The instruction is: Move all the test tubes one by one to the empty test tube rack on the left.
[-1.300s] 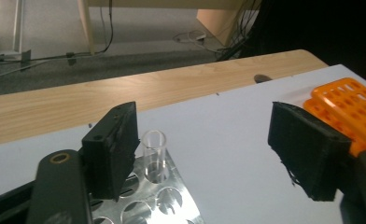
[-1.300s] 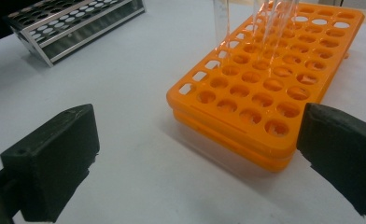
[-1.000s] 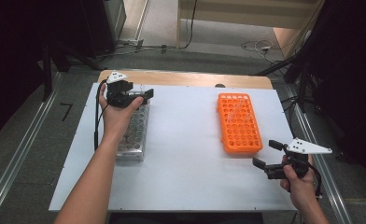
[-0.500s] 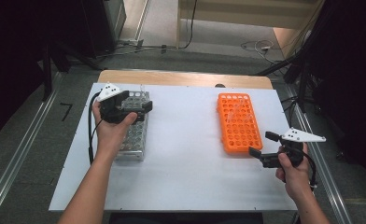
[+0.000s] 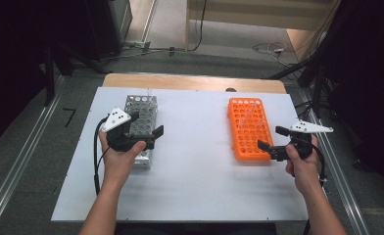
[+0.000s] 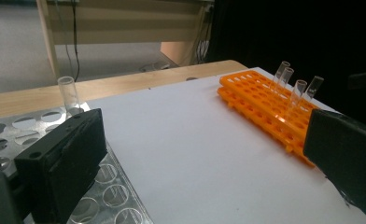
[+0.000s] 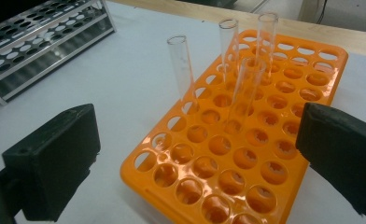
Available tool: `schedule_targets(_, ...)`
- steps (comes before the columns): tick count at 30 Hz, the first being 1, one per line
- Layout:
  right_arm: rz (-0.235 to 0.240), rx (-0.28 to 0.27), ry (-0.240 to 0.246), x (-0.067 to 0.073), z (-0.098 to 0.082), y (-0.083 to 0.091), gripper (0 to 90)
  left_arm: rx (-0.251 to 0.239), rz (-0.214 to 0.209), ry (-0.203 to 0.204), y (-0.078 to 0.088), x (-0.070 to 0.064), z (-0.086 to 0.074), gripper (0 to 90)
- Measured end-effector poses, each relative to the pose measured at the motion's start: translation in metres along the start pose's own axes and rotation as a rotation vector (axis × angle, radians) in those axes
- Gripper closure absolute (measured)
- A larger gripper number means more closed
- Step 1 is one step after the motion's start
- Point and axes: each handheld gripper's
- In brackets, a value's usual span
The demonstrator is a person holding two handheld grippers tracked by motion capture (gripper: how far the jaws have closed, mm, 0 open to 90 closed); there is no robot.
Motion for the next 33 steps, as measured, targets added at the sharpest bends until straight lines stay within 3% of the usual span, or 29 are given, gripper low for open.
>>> schedule_targets(8, -0.018, 0.011, -0.037, -0.019, 0.004, -0.021, 5.0, 0.008, -0.009, 0.0, 0.003, -0.003, -0.005, 0.0)
schedule_targets(16, -0.069, 0.04, -0.112, -0.026, 0.002, -0.043, 37.1, 0.011, -0.012, 0.01, 0.004, -0.001, -0.009, 0.1)
schedule_targets(24, -0.106, 0.088, -0.116, -0.024, 0.0, -0.06, 55.3, 0.016, -0.021, 0.007, 0.002, -0.003, -0.011, 0.3)
schedule_targets(33, -0.138, 0.101, -0.089, -0.02, -0.003, -0.065, 62.6, 0.022, -0.027, 0.005, -0.001, -0.004, -0.012, 0.7)
Point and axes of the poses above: each handheld gripper's, and its own axes: y roughly backward along the jaws, z roughly out of its top, x roughly to its left, and after that the axes turned 1 degree about x, right-handed
